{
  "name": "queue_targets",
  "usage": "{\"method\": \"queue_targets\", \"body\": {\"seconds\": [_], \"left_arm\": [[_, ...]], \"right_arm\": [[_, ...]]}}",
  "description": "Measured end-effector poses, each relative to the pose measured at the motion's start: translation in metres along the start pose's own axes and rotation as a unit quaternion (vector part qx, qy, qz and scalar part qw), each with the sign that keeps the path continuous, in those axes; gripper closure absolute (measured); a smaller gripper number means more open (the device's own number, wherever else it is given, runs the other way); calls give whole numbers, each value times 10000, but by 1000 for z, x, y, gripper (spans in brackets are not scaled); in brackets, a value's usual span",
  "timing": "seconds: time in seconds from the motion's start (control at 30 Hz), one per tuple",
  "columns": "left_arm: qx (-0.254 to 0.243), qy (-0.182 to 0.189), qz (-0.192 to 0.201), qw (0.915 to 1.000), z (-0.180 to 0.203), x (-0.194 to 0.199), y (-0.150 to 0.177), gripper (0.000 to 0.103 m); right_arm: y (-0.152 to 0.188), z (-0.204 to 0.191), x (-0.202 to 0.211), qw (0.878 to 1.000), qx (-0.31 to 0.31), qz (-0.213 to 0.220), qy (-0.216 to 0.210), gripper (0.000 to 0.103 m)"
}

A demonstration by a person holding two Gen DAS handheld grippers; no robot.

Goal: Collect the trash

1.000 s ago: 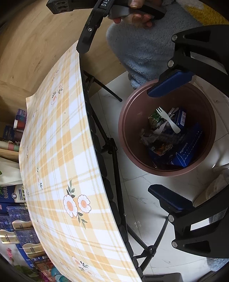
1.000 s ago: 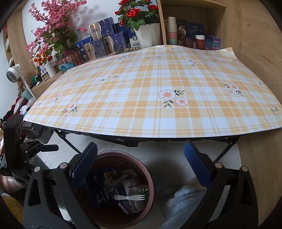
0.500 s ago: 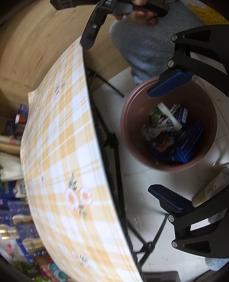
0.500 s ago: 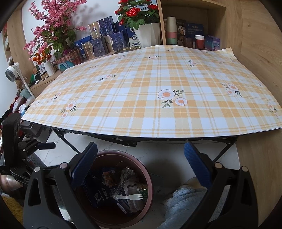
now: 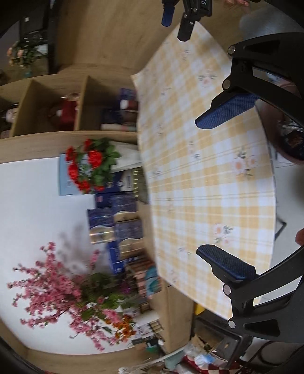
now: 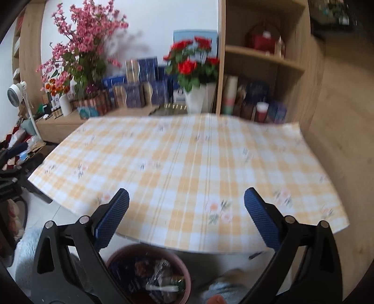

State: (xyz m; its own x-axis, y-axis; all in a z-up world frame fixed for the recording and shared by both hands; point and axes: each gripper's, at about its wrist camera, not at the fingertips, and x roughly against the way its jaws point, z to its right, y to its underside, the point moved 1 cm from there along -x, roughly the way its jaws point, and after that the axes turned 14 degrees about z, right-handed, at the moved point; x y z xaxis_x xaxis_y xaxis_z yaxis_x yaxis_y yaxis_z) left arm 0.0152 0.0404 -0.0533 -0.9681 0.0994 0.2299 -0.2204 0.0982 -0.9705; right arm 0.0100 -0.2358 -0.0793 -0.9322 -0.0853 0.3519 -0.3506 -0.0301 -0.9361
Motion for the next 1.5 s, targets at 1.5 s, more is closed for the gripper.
{"method": "queue_targets", "body": {"seconds": [1.5], "left_arm": [[-114,-267,225,9993,14,46,-50,6]], "right_arm": [[-45,-2,45,9987,-375,309,-123,6]]}}
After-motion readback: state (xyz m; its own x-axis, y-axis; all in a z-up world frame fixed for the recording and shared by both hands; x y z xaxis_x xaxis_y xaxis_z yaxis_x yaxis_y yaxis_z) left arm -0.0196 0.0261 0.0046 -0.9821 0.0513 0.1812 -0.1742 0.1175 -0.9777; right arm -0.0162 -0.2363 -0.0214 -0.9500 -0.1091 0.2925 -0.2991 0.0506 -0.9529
